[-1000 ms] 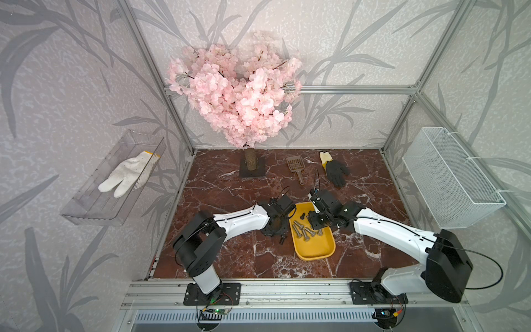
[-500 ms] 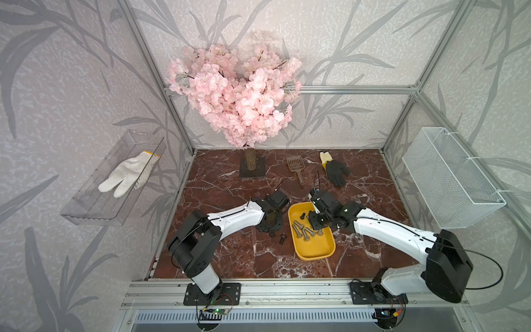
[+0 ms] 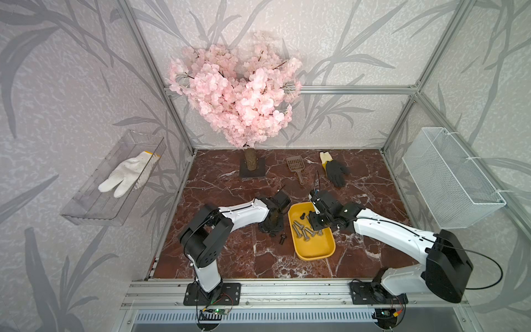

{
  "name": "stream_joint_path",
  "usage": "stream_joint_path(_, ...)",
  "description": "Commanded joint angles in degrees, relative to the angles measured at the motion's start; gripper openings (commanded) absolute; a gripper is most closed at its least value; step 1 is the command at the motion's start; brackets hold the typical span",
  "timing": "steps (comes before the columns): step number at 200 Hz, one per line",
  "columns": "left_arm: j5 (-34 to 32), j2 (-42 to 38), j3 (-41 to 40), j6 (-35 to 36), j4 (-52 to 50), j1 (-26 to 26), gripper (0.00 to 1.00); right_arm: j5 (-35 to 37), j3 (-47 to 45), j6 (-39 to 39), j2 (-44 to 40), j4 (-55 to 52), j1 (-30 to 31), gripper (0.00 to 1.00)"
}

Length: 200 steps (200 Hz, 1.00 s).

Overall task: Take the screw protection sleeves out of the storage box
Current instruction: Pick up the bolt at the center of the board.

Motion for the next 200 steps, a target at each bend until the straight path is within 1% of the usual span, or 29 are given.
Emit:
stream_joint_path(1, 0.16, 0.97, 0.6, 0.9, -2.34, 0.22, 0.19, 1.02, -0.61, 0.15, -1.22, -1.12, -0.24, 0.43)
stream_joint_path(23, -0.12, 0.63, -0.03, 1.06, -2.68, 0.21, 0.14, 1.03, -0.51, 0.15, -1.0, -1.02, -0.26, 0.43)
stream_joint_path(50, -0.45, 0.01, -0.57, 1.0, -2.72, 0.32, 0.03, 0.68, -0.51, 0.35, -0.97, -1.02, -0.29, 0.43)
stream_joint_path(63, -0.34, -1.47, -1.06, 0.67, -2.07, 0.39, 0.0, 0.68, -0.5, 0.57, -1.4, -0.94, -0.27, 0.43)
stream_joint_path(81, 0.5, -4.1, -1.29, 0.32, -1.52, 0.47, 0.0, -0.08, -0.33, 0.8, -2.33, -0.83, -0.24, 0.43)
stream_joint_path(101, 2.58, -7.78, -1.3, -0.46, -0.62, 0.63, 0.0, -2.69, -0.57, 1.61, -4.28, 0.51, -0.29, 0.44)
stream_joint_path(117, 4.43, -10.67, -0.9, -1.08, -0.6, 0.83, 0.0, -7.36, -1.48, 2.89, -6.43, 3.31, -0.24, 0.47)
stream_joint_path(129, 5.76, -12.79, -0.53, -1.65, -0.7, 0.85, 0.0, -13.11, -2.96, 4.5, -8.27, 7.12, -0.29, 0.51)
stream_joint_path(152, 8.54, -16.25, -0.09, -2.91, -0.52, 1.11, 0.0, -26.46, -7.6, 10.61, -11.04, 18.73, -0.25, 0.61)
stream_joint_path(167, 10.27, -17.78, -0.06, -3.97, 0.12, 1.2, 0.0, -32.68, -10.9, 15.5, -11.21, 26.6, -0.24, 0.63)
stream_joint_path(178, 11.38, -18.66, -0.13, -4.97, 0.79, 1.2, 0.0, -35.19, -12.99, 17.72, -10.59, 30.6, -0.01, 0.63)
stream_joint_path(185, 12.17, -19.13, -0.36, -5.67, 1.56, 1.2, 0.0, -35.92, -13.65, 19.88, -9.97, 31.84, 0.27, 0.63)
stream_joint_path(200, 13.68, -20.09, -1.09, -7.77, 3.6, 1.19, 0.0, -37.07, -14.86, 21.62, -8.3, 34.76, 1.34, 0.63)
